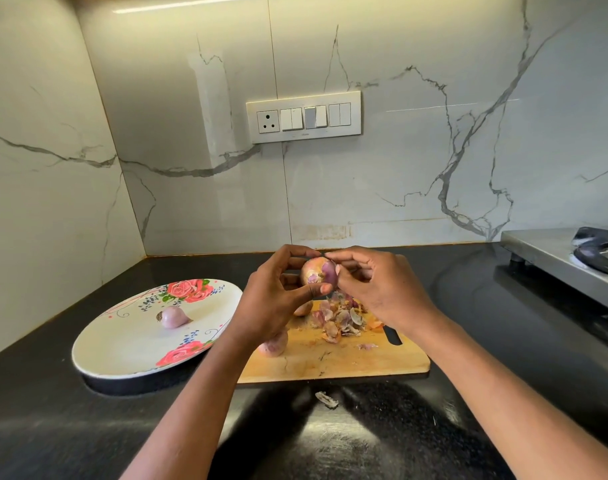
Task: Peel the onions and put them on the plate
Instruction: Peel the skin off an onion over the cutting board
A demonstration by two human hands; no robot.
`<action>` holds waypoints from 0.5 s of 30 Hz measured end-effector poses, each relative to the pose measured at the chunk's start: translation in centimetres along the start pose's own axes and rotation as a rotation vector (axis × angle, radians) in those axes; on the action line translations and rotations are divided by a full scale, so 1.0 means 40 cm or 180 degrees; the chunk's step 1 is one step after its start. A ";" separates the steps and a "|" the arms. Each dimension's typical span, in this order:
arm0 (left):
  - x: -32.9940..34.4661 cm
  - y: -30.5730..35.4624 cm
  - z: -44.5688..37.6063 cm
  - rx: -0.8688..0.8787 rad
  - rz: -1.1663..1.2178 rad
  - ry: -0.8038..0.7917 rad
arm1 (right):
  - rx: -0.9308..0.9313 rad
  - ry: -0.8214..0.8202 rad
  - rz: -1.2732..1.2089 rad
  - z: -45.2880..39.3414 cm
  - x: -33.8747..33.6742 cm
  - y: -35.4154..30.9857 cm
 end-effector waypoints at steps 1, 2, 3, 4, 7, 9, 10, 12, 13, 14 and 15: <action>0.000 -0.001 -0.001 -0.0002 0.0008 0.0003 | -0.0036 0.0047 0.0014 -0.001 0.001 0.000; 0.000 -0.002 -0.001 -0.0008 0.0039 0.0007 | -0.0068 0.0101 0.0032 -0.001 0.002 0.000; 0.000 -0.003 -0.002 -0.0017 0.0098 0.0006 | -0.0087 0.0157 0.0035 -0.002 0.002 0.000; -0.001 -0.005 -0.002 -0.0030 0.0173 -0.0003 | -0.0100 0.0211 0.0027 -0.003 0.001 -0.001; 0.001 -0.009 0.000 -0.0084 0.0391 -0.0044 | -0.0203 0.0340 0.0044 -0.004 0.000 -0.012; 0.003 -0.010 0.001 -0.0120 0.0550 -0.0100 | -0.0245 0.0405 0.0063 -0.002 -0.001 -0.014; 0.004 -0.010 0.002 -0.0139 0.0628 -0.0127 | -0.0247 0.0432 0.0052 -0.001 -0.003 -0.013; 0.006 -0.010 0.003 -0.0181 0.0774 -0.0197 | -0.0197 0.0494 -0.0134 -0.002 -0.014 -0.003; 0.008 -0.009 0.003 -0.0203 0.0836 -0.0237 | -0.0129 0.0495 -0.0345 -0.004 -0.022 0.006; 0.009 -0.009 0.003 -0.0222 0.0883 -0.0261 | -0.0048 0.0447 -0.0558 -0.007 -0.026 0.014; 0.009 -0.008 0.003 -0.0234 0.0920 -0.0263 | 0.0035 0.0356 -0.0734 -0.011 -0.026 0.019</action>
Point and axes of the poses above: each hand's wrist, its own z-axis away from the middle knuckle, its own x-axis out of the palm, y = z × x, the point moved 9 cm from there along -z, towards the middle knuckle, and after that the axes turned 7 degrees about -z, right-handed, at the moved point
